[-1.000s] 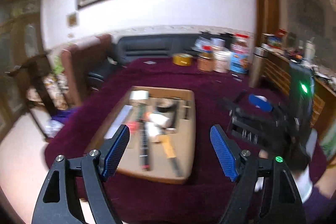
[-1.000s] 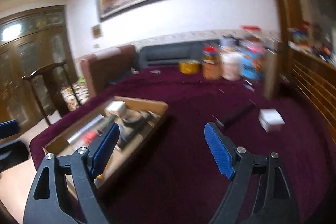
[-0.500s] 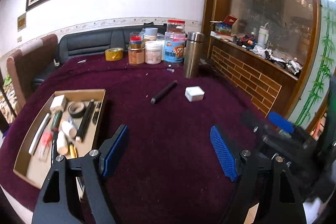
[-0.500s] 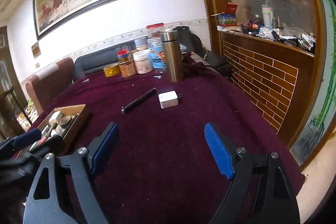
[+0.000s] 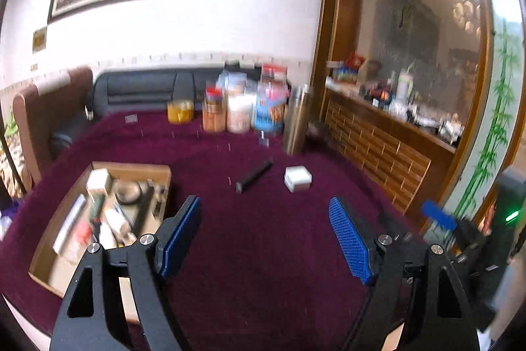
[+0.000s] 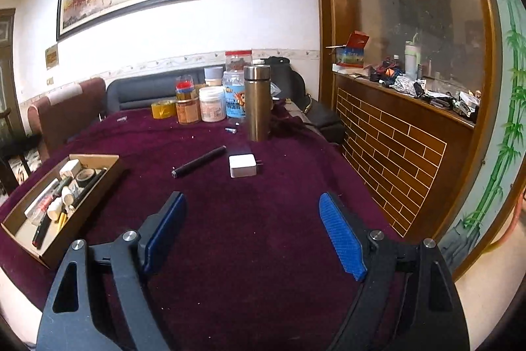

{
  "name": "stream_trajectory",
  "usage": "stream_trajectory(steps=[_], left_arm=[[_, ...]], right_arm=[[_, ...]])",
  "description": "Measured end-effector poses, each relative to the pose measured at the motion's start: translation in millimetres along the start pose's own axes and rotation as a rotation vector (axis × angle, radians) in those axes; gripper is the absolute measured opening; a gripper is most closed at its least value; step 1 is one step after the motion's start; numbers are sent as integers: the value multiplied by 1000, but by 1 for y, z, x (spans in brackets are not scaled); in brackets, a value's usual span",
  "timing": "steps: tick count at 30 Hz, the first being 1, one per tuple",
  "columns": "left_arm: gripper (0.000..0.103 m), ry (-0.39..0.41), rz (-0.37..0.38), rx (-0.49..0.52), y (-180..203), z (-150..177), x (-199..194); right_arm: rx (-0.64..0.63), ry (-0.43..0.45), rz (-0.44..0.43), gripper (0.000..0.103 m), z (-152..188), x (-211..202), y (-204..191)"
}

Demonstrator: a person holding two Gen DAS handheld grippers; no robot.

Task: Organize rigid objects
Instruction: 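Withdraw both grippers from the tray toward the white charger block, then grasp the white charger block with the right gripper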

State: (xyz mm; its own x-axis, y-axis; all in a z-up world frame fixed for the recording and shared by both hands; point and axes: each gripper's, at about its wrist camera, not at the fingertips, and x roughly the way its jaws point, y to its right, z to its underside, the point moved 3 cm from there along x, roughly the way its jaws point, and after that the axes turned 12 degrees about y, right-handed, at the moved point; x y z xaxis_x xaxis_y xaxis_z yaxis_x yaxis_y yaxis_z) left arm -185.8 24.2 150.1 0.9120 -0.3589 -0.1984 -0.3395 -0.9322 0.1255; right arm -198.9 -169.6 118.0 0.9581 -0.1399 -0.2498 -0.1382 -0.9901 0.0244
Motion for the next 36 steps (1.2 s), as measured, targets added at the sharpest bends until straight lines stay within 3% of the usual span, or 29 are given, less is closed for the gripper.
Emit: stream_trajectory(steps=[2,3,4,7,11,14,17,20,23,36], left_arm=[[87,71,25,-19,-5,-16,-12],[101,116,39,-29,-8,-24,-19],[102,158,65,-36,-10,-29,-26],[102,176,108,-51,-15,-35,-31],[102,222,91,-50,-24,-35,-36],[102,235,66,-50,-34,-30,-35],[102,201,67,-89,-46,-21,-24],[102,109,77,-153,-57,-10,-1],[102,9,76,-152,-60,5,18],[102,-195,-3,-160,-76,58,58]], right_arm=[[-18,-9,2,83,-3,2,-2],[-28,-9,6,83,-6,3,-4],[-34,-5,11,83,-8,3,-4],[-80,13,24,83,-16,2,-10],[-137,34,32,83,-24,4,-20],[-126,-24,-14,83,-20,19,-30],[-82,-102,-77,83,-9,35,-36],[-54,-138,-84,83,3,45,-33],[-18,-188,-85,83,14,61,-28],[115,-321,-206,83,36,135,-43]])
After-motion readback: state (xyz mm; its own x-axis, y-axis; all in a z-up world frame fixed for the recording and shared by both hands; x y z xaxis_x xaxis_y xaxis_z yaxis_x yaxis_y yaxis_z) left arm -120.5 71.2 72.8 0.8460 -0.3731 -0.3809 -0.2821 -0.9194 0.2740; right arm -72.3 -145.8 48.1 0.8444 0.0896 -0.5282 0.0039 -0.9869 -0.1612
